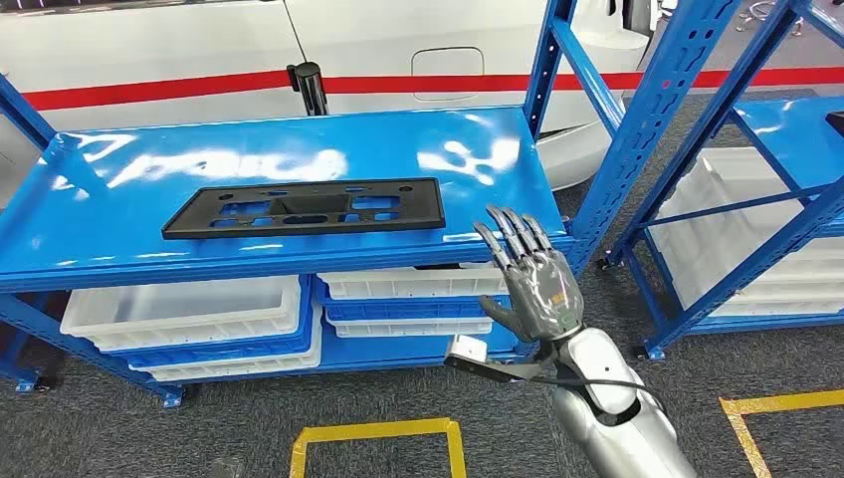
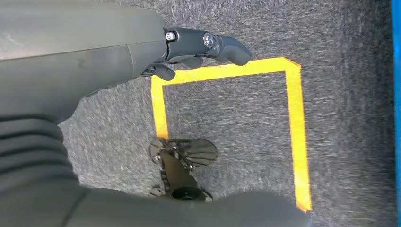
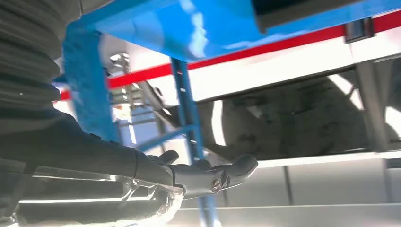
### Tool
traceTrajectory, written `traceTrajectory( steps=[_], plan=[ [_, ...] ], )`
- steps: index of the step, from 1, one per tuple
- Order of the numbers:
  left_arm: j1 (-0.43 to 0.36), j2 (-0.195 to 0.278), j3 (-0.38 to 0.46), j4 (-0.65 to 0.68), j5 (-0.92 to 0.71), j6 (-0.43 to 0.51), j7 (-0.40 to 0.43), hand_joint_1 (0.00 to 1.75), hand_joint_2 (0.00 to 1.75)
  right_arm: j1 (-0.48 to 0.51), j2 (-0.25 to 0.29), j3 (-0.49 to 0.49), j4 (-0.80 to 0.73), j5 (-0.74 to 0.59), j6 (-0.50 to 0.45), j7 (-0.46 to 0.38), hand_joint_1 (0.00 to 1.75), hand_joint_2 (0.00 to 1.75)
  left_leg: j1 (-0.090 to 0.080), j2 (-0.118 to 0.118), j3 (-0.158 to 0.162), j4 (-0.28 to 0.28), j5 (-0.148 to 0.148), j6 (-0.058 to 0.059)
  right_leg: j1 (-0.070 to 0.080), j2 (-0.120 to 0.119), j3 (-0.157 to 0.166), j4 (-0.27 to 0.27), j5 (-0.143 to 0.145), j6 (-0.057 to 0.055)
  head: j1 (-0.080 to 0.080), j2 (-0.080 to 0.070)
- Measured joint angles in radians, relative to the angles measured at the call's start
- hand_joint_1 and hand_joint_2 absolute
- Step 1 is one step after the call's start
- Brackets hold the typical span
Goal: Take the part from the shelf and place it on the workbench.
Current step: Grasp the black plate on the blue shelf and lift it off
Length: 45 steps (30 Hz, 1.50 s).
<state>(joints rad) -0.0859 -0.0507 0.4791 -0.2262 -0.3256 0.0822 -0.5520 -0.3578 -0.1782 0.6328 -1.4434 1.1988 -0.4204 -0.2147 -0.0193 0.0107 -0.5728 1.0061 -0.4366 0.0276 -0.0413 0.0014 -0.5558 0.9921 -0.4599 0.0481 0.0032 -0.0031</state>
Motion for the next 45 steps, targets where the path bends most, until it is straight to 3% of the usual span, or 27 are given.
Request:
traceTrajectory(
  steps=[14, 45],
  plan=[
    [-0.006, 0.0, 0.0, 0.0, -0.02, 0.038, 0.057, 0.0, 0.0, -0.186, 0.062, 0.151, 0.131, -0.045, 0.079, 0.023, 0.0, 1.75, 0.0, 0.0, -0.002, 0.0, 0.001, 0.0, 0.0, 0.0, -0.001, 0.0, 0.0, 0.0, 0.0, 0.0],
    [-0.006, 0.0, 0.018, 0.0, -0.042, 0.06, 0.109, 0.0, 0.0, -0.262, 0.093, 0.28, 0.253, -0.088, 0.093, 0.051, 0.0, 1.75, 0.0, -0.001, -0.002, 0.0, 0.001, 0.0, 0.0, 0.0, -0.001, -0.001, 0.0, 0.0, 0.0, 0.0]
  ],
)
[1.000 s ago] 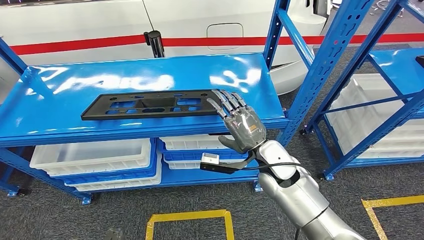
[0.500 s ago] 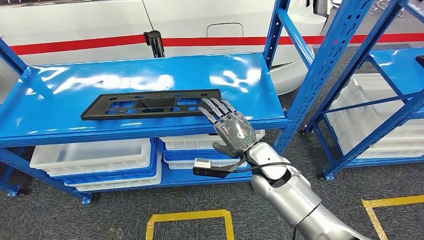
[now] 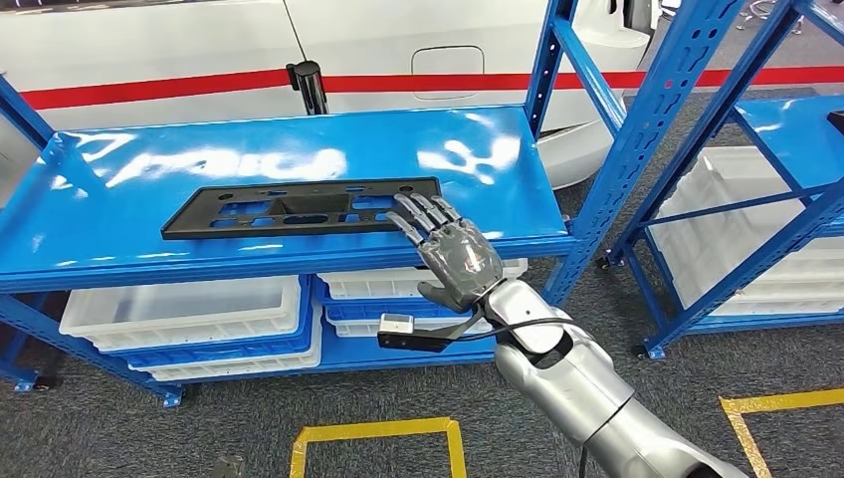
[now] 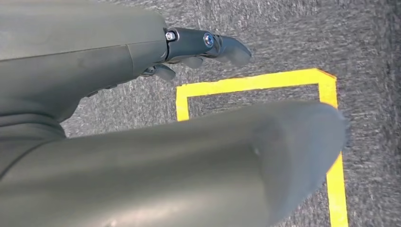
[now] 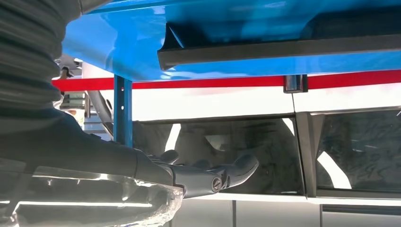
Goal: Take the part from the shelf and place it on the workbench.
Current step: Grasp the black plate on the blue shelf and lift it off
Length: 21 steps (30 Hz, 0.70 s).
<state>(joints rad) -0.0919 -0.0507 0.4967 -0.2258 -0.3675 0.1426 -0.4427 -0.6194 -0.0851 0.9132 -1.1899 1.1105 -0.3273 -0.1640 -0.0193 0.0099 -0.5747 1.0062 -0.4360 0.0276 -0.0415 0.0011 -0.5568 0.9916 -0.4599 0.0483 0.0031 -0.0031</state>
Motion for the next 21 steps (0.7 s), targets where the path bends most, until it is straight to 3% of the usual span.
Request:
traceTrajectory(
  steps=[13, 21],
  plan=[
    [0.0, 0.001, 0.017, 0.0, -0.005, 0.032, 0.013, 0.0, 0.0, -0.018, 0.008, 0.029, 0.025, 0.002, 0.0, 0.011, 0.0, 1.75, 0.0, 0.0, 0.0, 0.0, 0.0, 0.0, 0.0, 0.0, 0.0, 0.0, 0.0, 0.0, 0.0, 0.0],
    [0.0, 0.002, 0.039, 0.0, 0.004, 0.031, 0.004, 0.0, 0.0, -0.022, 0.017, 0.045, 0.058, 0.074, -0.005, 0.05, 0.0, 1.75, 0.0, 0.0, 0.0, 0.0, 0.0, 0.0, 0.0, 0.0, 0.0, -0.001, 0.0, 0.0, 0.0, 0.0]
  ],
)
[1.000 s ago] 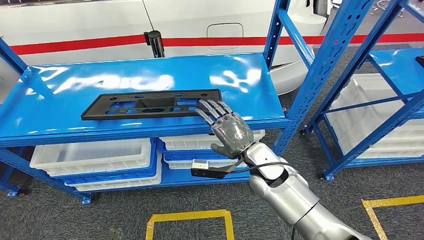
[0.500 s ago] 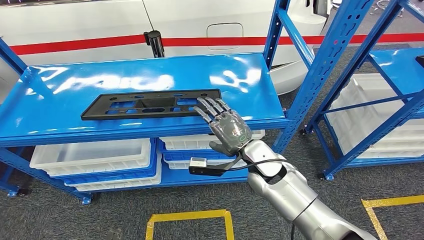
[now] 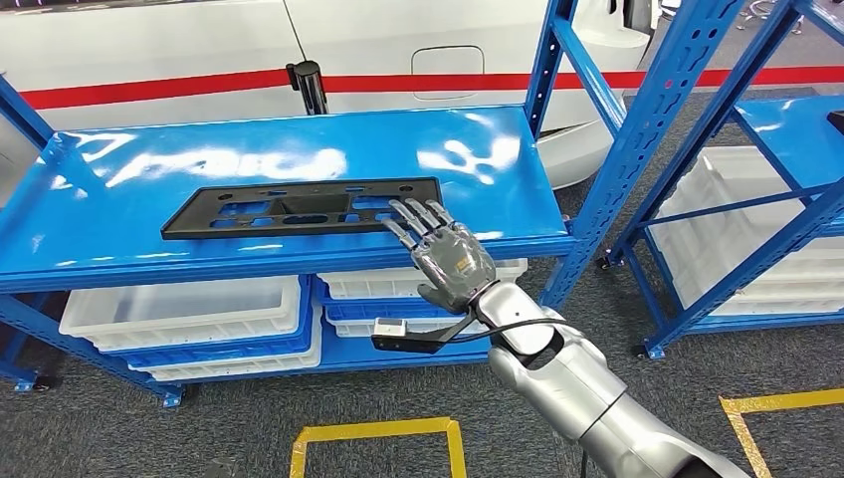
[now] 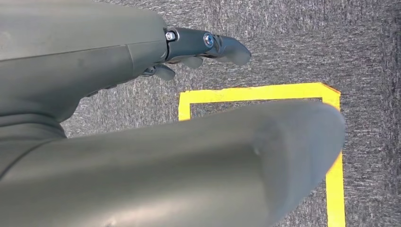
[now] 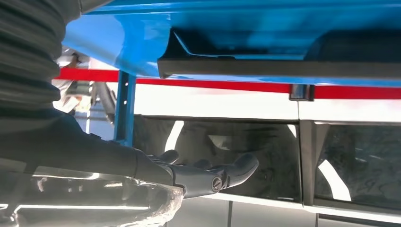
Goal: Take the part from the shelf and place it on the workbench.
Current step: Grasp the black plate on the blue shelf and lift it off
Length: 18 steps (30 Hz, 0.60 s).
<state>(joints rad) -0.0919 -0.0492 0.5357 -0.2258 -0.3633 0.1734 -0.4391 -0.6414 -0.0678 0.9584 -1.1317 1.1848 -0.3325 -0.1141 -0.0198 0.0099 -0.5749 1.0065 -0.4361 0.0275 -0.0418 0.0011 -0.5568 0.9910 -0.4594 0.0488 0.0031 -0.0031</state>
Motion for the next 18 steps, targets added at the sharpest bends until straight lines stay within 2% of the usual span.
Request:
traceTrajectory(
  steps=[9, 12, 14, 16, 18],
  plan=[
    [0.0, 0.0, 0.019, 0.0, 0.003, 0.006, 0.0, 0.0, 0.0, 0.0, 0.034, 0.032, 0.033, 0.01, 0.0, 0.007, 0.0, 1.75, -0.004, -0.002, -0.002, 0.002, -0.001, 0.002, -0.006, 0.0, 0.0, -0.005, 0.004, 0.006, 0.0, 0.0],
    [0.0, 0.0, 0.023, 0.0, 0.003, 0.006, 0.0, 0.0, 0.0, 0.003, 0.04, 0.042, 0.033, 0.01, 0.002, 0.006, 0.0, 1.75, -0.007, -0.002, -0.005, 0.003, -0.002, 0.01, -0.01, 0.0, 0.001, -0.012, 0.008, 0.013, 0.0, 0.0],
    [0.0, 0.0, 0.024, 0.0, 0.004, 0.006, -0.001, 0.0, 0.0, 0.003, 0.044, 0.046, 0.032, 0.01, 0.004, 0.006, 0.0, 1.75, -0.003, -0.001, -0.003, -0.005, 0.003, 0.019, -0.009, 0.0, -0.001, -0.015, 0.009, 0.019, 0.0, 0.0],
    [-0.001, -0.001, 0.026, 0.0, 0.006, 0.006, -0.002, 0.0, 0.0, 0.001, 0.046, 0.049, 0.031, 0.01, 0.006, 0.006, 0.0, 1.75, 0.004, 0.002, 0.001, -0.017, 0.01, 0.03, -0.004, -0.001, -0.029, 0.033, -0.014, 0.013, 0.001, 0.0],
    [-0.001, -0.001, 0.028, 0.0, 0.006, 0.006, -0.003, 0.0, 0.0, 0.001, 0.045, 0.053, 0.029, 0.01, 0.007, 0.007, 0.0, 1.75, 0.006, 0.003, 0.002, -0.02, 0.013, 0.036, 0.002, -0.001, -0.1, 0.167, -0.067, -0.003, 0.002, 0.0]
  ],
)
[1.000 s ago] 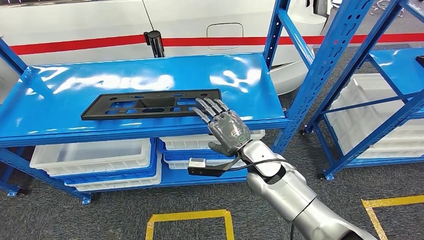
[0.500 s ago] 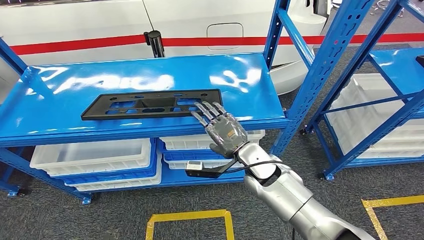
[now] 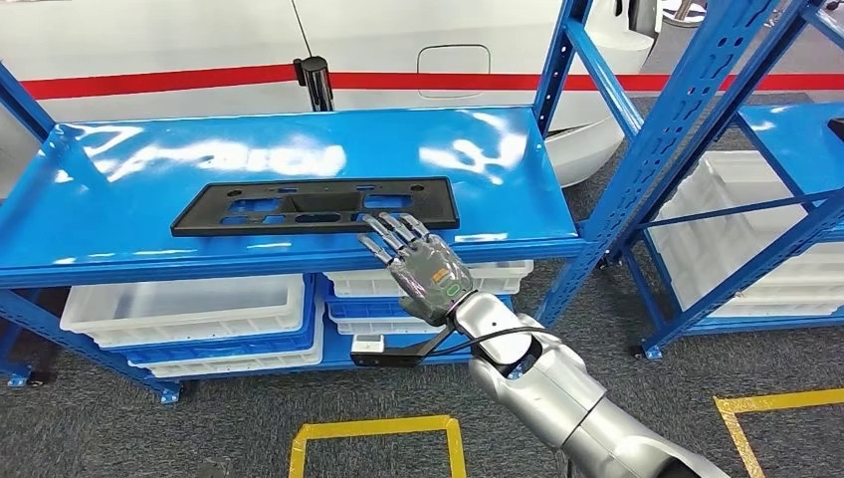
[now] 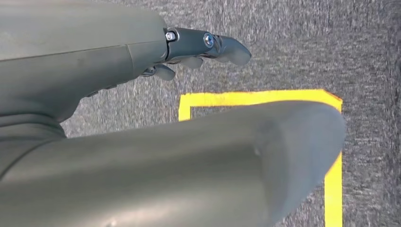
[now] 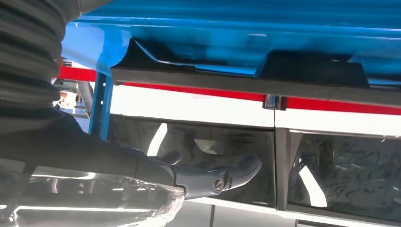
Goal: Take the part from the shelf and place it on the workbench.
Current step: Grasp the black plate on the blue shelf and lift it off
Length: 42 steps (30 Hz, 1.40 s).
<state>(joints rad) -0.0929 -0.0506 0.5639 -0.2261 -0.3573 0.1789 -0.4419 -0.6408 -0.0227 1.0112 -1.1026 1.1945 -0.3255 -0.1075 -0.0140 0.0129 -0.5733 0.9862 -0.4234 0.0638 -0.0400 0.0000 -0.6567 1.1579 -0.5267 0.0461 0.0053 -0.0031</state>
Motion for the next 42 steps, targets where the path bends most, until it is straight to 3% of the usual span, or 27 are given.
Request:
traceTrajectory(
  steps=[2, 3, 4, 6, 8, 12, 14, 16, 17, 18, 19, 21, 22, 24, 27, 29, 32, 33, 34, 35, 36, 37, 39, 41, 42],
  plan=[
    [0.0, 0.0, 0.004, 0.0, 0.001, 0.0, 0.0, 0.0, 0.0, 0.004, -0.004, 0.004, -0.001, 0.0, 0.001, 0.0, 0.0, 1.75, -0.003, -0.001, 0.0, 0.0, -0.001, 0.002, 0.007, 0.0, -0.07, 0.121, -0.033, -0.005, 0.0, 0.0],
    [0.0, 0.0, 0.006, 0.0, 0.001, 0.0, 0.0, 0.0, 0.0, 0.006, -0.006, 0.005, -0.001, 0.0, 0.001, 0.001, 0.0, 1.75, -0.005, -0.002, 0.0, 0.001, -0.002, 0.002, 0.012, 0.0, -0.08, 0.129, -0.027, -0.003, 0.0, 0.0],
    [0.0, 0.0, 0.008, 0.0, 0.002, 0.0, 0.0, 0.0, 0.0, 0.006, -0.006, 0.006, -0.002, 0.0, 0.001, 0.001, 0.0, 1.75, -0.006, -0.004, 0.001, 0.001, -0.003, 0.002, 0.017, 0.0, -0.066, 0.092, -0.005, 0.001, 0.0, 0.0],
    [0.0, -0.002, 0.01, 0.0, 0.002, 0.0, 0.0, 0.0, 0.0, 0.005, -0.006, 0.007, -0.007, 0.0, 0.002, 0.001, 0.0, 1.75, -0.01, -0.006, 0.005, 0.002, -0.008, -0.003, 0.027, -0.002, 0.003, -0.056, 0.055, 0.0, 0.0, 0.0],
    [0.0, -0.003, 0.011, 0.0, 0.003, 0.001, 0.0, 0.0, 0.0, 0.004, -0.005, 0.008, -0.013, 0.001, 0.002, 0.001, 0.0, 1.75, -0.015, -0.007, 0.007, 0.005, -0.016, -0.011, 0.032, -0.004, 0.054, -0.158, 0.09, -0.017, -0.001, 0.0],
    [0.0, -0.002, 0.016, 0.0, 0.005, 0.003, 0.0, 0.0, 0.0, 0.003, -0.001, 0.012, -0.023, 0.002, 0.002, 0.002, 0.0, 1.75, -0.009, -0.005, 0.005, 0.022, -0.034, -0.035, 0.025, 0.001, 0.074, -0.181, 0.097, -0.056, -0.003, 0.0],
    [0.0, -0.001, 0.019, 0.0, 0.005, 0.003, -0.001, 0.0, 0.0, 0.003, 0.005, 0.014, -0.027, 0.002, 0.002, 0.003, 0.0, 1.75, 0.001, -0.009, -0.03, 0.1, -0.072, -0.054, 0.019, 0.004, 0.085, -0.184, 0.093, -0.069, -0.006, 0.0],
    [0.001, -0.002, 0.021, 0.0, 0.005, 0.003, -0.001, 0.0, 0.0, 0.004, 0.008, 0.016, -0.028, 0.002, 0.002, 0.003, 0.0, 1.75, 0.014, -0.011, -0.107, 0.233, -0.123, -0.072, 0.02, 0.007, 0.094, -0.184, 0.084, -0.077, -0.008, 0.0],
    [0.001, -0.001, 0.022, 0.0, 0.005, 0.003, -0.001, 0.0, 0.0, 0.006, 0.009, 0.018, -0.028, 0.003, 0.003, 0.005, 0.0, 1.75, 0.02, -0.011, -0.142, 0.284, -0.133, -0.078, 0.02, 0.008, 0.099, -0.184, 0.08, -0.078, -0.008, 0.0],
    [0.002, -0.001, 0.023, 0.0, 0.005, 0.003, 0.0, 0.0, 0.0, 0.007, 0.009, 0.019, -0.028, 0.004, 0.004, 0.006, 0.0, 1.75, 0.026, -0.011, -0.161, 0.298, -0.12, -0.082, 0.02, 0.011, 0.105, -0.184, 0.074, -0.076, -0.008, 0.0],
    [0.002, -0.001, 0.023, 0.0, 0.004, 0.003, 0.0, 0.0, 0.0, 0.009, 0.009, 0.02, -0.028, 0.005, 0.005, 0.008, 0.0, 1.75, 0.031, -0.011, -0.161, 0.274, -0.087, -0.085, 0.02, 0.013, 0.113, -0.184, 0.068, -0.074, -0.008, 0.0],
    [0.002, 0.0, 0.025, 0.0, 0.004, 0.003, 0.0, 0.0, 0.0, 0.009, 0.01, 0.021, -0.029, 0.01, 0.004, 0.013, 0.0, 1.75, 0.035, -0.012, -0.109, 0.138, 0.007, -0.082, 0.019, 0.016, 0.132, -0.185, 0.052, -0.067, -0.008, 0.0],
    [0.002, 0.001, 0.026, 0.0, 0.004, 0.002, 0.0, 0.0, 0.0, 0.009, 0.01, 0.021, -0.029, 0.013, 0.004, 0.015, 0.0, 1.75, 0.033, -0.012, -0.081, 0.076, 0.034, -0.077, 0.021, 0.017, 0.14, -0.186, 0.046, -0.063, -0.007, 0.0],
    [0.001, 0.002, 0.026, 0.001, 0.004, -0.001, 0.001, 0.0, 0.0, 0.009, 0.012, 0.021, -0.031, 0.018, 0.002, 0.017, 0.0, 1.75, 0.024, -0.012, -0.054, 0.016, 0.041, -0.062, 0.024, 0.018, 0.147, -0.188, 0.039, -0.051, -0.008, 0.0],
    [0.0, 0.002, 0.027, 0.001, 0.004, -0.005, 0.001, 0.0, 0.0, 0.009, 0.013, 0.021, -0.035, 0.021, 0.001, 0.019, 0.0, 1.75, 0.019, -0.011, -0.036, -0.003, 0.029, -0.037, 0.03, 0.016, 0.151, -0.17, 0.037, -0.034, -0.009, 0.0],
    [0.0, 0.002, 0.027, 0.001, 0.004, -0.009, 0.001, 0.0, 0.0, 0.006, 0.013, 0.02, -0.038, 0.021, 0.001, 0.019, 0.0, 1.75, 0.021, -0.013, -0.017, -0.011, 0.025, -0.022, 0.031, 0.013, 0.111, -0.097, 0.01, -0.034, -0.008, 0.0],
    [0.0, 0.002, 0.027, 0.001, 0.004, -0.01, 0.002, 0.0, 0.0, 0.01, 0.01, 0.021, -0.038, 0.023, 0.001, 0.02, 0.0, 1.75, 0.018, -0.015, -0.006, -0.012, 0.012, -0.012, 0.029, 0.012, -0.022, 0.095, -0.044, -0.038, -0.005, 0.0],
    [0.001, 0.002, 0.027, 0.001, 0.004, -0.01, 0.002, 0.0, 0.0, 0.014, 0.008, 0.021, -0.038, 0.026, 0.002, 0.021, 0.0, 1.75, 0.017, -0.017, -0.001, -0.011, 0.007, -0.012, 0.029, 0.012, -0.051, 0.118, -0.043, -0.036, -0.005, 0.0],
    [0.001, 0.001, 0.027, 0.001, 0.003, -0.01, 0.002, 0.0, 0.0, 0.017, 0.007, 0.02, -0.037, 0.03, 0.002, 0.022, 0.0, 1.75, 0.016, -0.018, 0.006, -0.011, 0.001, -0.013, 0.029, 0.011, -0.06, 0.103, -0.026, -0.029, -0.005, 0.0],
    [0.001, 0.0, 0.027, 0.001, 0.002, -0.011, 0.002, 0.0, 0.0, 0.018, 0.007, 0.02, -0.037, 0.034, 0.002, 0.023, 0.0, 1.75, 0.016, -0.019, 0.015, -0.011, -0.005, -0.016, 0.029, 0.01, -0.049, 0.051, 0.009, -0.021, -0.005, 0.0],
    [0.001, 0.0, 0.027, 0.001, 0.001, -0.01, 0.002, 0.0, 0.0, 0.019, 0.007, 0.02, -0.038, 0.038, 0.002, 0.025, 0.0, 1.75, 0.016, -0.019, 0.024, -0.011, -0.012, -0.019, 0.029, 0.007, -0.024, -0.026, 0.054, -0.012, -0.005, 0.0],
    [0.001, 0.0, 0.028, 0.001, 0.0, -0.01, 0.002, 0.0, 0.0, 0.019, 0.007, 0.02, -0.038, 0.041, 0.002, 0.026, 0.0, 1.75, 0.014, -0.019, 0.034, -0.011, -0.02, -0.024, 0.03, 0.004, 0.0, -0.098, 0.089, -0.011, -0.005, 0.0],
    [-0.001, 0.001, 0.029, 0.001, -0.002, -0.01, 0.003, 0.0, 0.0, 0.019, 0.007, 0.018, -0.038, 0.047, 0.002, 0.027, 0.0, 1.75, 0.009, -0.019, 0.046, -0.01, -0.038, -0.035, 0.03, -0.003, 0.033, -0.181, 0.111, -0.03, -0.004, 0.0],
    [-0.002, 0.002, 0.033, 0.0, -0.005, -0.01, 0.003, 0.0, 0.0, 0.02, 0.009, 0.016, -0.038, 0.053, 0.002, 0.029, 0.0, 1.75, 0.009, -0.018, 0.054, -0.002, -0.05, -0.046, 0.026, -0.002, 0.045, -0.188, 0.104, -0.054, -0.006, 0.0],
    [-0.002, 0.003, 0.034, 0.0, -0.006, -0.011, 0.001, 0.0, 0.0, 0.02, 0.011, 0.015, -0.038, 0.056, 0.002, 0.03, 0.0, 1.75, 0.013, -0.017, 0.058, 0.009, -0.056, -0.052, 0.022, 0.0, 0.056, -0.19, 0.109, -0.061, -0.007, 0.0]
  ],
)
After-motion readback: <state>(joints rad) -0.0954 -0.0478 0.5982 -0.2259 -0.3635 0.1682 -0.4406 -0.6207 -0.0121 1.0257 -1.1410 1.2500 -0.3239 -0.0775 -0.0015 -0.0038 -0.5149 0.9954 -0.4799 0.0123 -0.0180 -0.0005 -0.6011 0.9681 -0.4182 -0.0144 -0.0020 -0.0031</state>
